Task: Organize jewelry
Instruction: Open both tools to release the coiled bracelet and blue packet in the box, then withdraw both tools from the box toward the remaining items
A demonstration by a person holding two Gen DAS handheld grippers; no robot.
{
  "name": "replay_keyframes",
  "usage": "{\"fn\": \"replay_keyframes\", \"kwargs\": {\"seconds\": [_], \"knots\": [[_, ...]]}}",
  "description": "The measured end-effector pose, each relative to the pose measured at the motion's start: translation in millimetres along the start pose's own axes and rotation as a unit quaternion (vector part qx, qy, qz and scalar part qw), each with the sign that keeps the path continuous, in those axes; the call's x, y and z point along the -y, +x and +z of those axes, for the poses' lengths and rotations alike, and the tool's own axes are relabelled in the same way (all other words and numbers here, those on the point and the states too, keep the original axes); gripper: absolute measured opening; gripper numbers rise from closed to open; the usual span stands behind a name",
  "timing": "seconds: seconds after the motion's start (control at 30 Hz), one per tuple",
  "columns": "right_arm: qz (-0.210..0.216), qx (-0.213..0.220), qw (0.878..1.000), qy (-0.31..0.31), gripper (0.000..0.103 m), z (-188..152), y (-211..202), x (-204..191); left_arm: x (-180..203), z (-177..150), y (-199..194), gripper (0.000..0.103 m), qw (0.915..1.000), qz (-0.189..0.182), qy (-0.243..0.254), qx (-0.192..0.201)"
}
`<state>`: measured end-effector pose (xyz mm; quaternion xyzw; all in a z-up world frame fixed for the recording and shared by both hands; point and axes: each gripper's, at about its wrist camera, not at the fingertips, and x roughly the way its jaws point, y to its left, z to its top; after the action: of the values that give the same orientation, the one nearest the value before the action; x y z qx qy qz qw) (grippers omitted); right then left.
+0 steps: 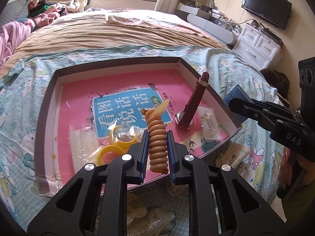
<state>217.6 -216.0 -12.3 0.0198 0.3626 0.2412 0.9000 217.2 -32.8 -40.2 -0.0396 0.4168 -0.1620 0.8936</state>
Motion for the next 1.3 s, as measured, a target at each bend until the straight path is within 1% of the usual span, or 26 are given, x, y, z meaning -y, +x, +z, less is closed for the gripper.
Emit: {"fn": "replay_keyframes", "kwargs": {"seconds": [0.3,0.37,0.4,0.47,0.5,0.53,0.67,0.73,0.8,0.87,0.97,1.07,1.17,1.2,1.23,1.3], "knots": [[-0.008,-0.008,1.000,0.006,0.023,-0.1,9.2,5.8,-0.4,0.1,2.3,0.012,1.0000,0.008,0.003,-0.004],[-0.008,-0.012,1.000,0.006,0.023,0.0,12.8,5.3,-2.6,0.1,1.6,0.018,0.9999,0.013,-0.001,-0.005],[-0.008,-0.014,1.000,0.005,0.023,0.2,14.3,4.4,-4.0,0.1,1.0,0.024,0.9999,0.014,-0.003,-0.005],[-0.009,-0.018,1.000,0.006,0.023,0.5,18.0,4.1,-6.9,0.3,-1.1,0.027,0.9998,0.019,-0.007,-0.006],[-0.007,-0.020,1.000,0.007,0.023,0.7,20.1,3.2,-8.1,0.5,-2.7,0.030,0.9997,0.021,-0.009,-0.005],[-0.005,-0.023,1.000,0.008,0.023,0.6,22.5,2.8,-9.1,0.1,-4.3,0.035,0.9997,0.023,-0.010,-0.005],[-0.004,-0.036,0.999,0.009,0.023,-0.8,30.7,1.7,-11.3,0.5,-12.8,0.045,0.9995,0.028,-0.012,0.001],[-0.003,-0.040,0.999,0.010,0.023,-2.1,33.0,1.6,-12.3,0.7,-17.2,0.052,0.9993,0.034,-0.013,0.004],[-0.004,-0.043,0.999,0.011,0.024,-3.3,34.5,1.9,-13.1,0.5,-19.4,0.056,0.9992,0.038,-0.013,0.004],[-0.004,-0.045,0.999,0.012,0.024,-4.2,35.6,2.0,-15.0,0.1,-22.4,0.057,0.9990,0.040,-0.016,0.005],[-0.006,-0.044,0.999,0.014,0.024,-5.2,34.5,2.9,-17.1,0.4,-25.5,0.060,0.9988,0.044,-0.021,0.007],[-0.006,-0.046,0.999,0.014,0.024,-5.9,33.6,3.5,-18.5,0.8,-28.4,0.061,0.9986,0.047,-0.023,0.009],[-0.009,-0.043,0.999,0.013,0.032,-7.0,31.3,3.4,-18.7,1.0,-31.9,0.062,0.9984,0.050,-0.024,0.012],[-0.010,-0.039,0.999,0.015,0.040,-7.1,29.0,3.6,-19.0,0.9,-33.1,0.062,0.9983,0.050,-0.025,0.012],[-0.011,-0.035,0.999,0.016,0.045,-7.0,26.9,3.8,-19.5,1.4,-34.1,0.062,0.9983,0.051,-0.025,0.013],[-0.011,-0.033,0.999,0.018,0.045,-6.8,24.5,4.5,-20.4,1.6,-36.1,0.062,0.9982,0.052,-0.026,0.015]]}}
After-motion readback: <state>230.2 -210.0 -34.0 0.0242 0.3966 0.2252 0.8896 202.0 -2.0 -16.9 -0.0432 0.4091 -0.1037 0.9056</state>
